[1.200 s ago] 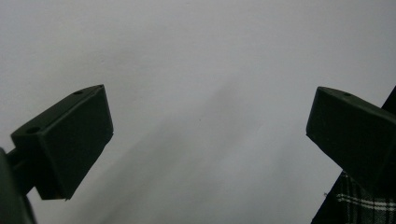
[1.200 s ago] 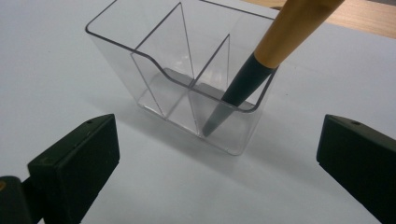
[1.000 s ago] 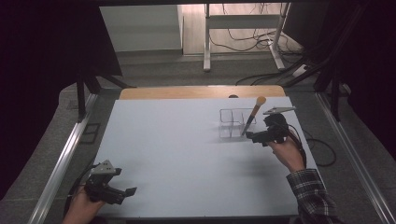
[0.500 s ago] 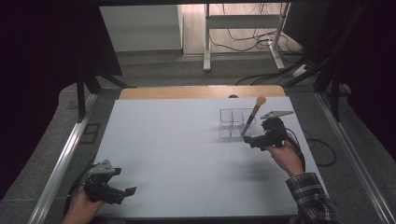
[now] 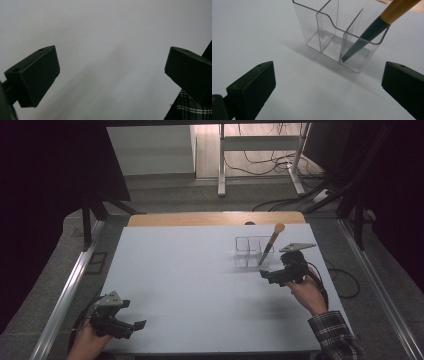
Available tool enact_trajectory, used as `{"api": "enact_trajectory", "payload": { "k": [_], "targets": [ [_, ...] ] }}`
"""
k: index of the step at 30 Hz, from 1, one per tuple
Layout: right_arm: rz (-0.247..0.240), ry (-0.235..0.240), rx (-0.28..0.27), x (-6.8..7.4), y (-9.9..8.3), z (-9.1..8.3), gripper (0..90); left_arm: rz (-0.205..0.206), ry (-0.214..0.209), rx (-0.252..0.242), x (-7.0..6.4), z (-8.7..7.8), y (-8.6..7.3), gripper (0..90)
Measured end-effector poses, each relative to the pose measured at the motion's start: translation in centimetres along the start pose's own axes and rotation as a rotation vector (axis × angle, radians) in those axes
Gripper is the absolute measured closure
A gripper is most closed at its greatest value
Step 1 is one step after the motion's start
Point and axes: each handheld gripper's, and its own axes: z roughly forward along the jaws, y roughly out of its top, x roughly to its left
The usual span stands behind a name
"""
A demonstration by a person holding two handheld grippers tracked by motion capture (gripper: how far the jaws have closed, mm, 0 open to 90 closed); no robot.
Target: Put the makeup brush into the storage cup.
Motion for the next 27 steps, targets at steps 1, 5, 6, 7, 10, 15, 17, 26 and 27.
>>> {"api": "enact_trajectory", "payload": {
  "k": [1,5,6,7,10,15,17,26,27],
  "targets": [
    [-0.002,0.001,0.001,0.1,-0.1,-0.1,0.0,0.001,0.000,0.000,0.0,0.0,0.0,0.3],
    [-0.012,0.008,-0.002,0.4,-0.3,-0.3,0.0,0.009,0.003,0.003,0.0,0.0,0.0,0.3],
    [-0.009,0.012,-0.002,0.5,-0.4,-0.4,0.0,0.009,0.003,0.003,0.0,0.0,0.0,0.4],
    [-0.010,0.014,-0.001,0.6,-0.5,-0.4,0.0,0.009,0.003,0.003,0.0,0.0,0.0,0.4],
    [-0.012,0.019,0.007,0.8,-0.7,-0.5,0.0,0.010,0.003,0.003,0.0,0.0,0.0,0.4],
    [-0.013,0.022,0.015,1.0,-1.2,-0.7,0.0,0.011,0.005,0.001,-0.1,0.0,0.0,0.4],
    [-0.012,0.021,0.016,1.1,-1.4,-0.8,0.0,0.011,0.006,0.001,-0.1,0.0,0.0,0.4],
    [-0.011,0.026,0.025,1.3,-2.0,-1.2,0.0,0.012,0.007,0.002,-0.1,0.0,0.0,0.4],
    [-0.014,0.027,0.024,1.3,-2.1,-1.2,0.0,0.013,0.007,0.002,-0.1,0.0,0.0,0.4]
  ]
}}
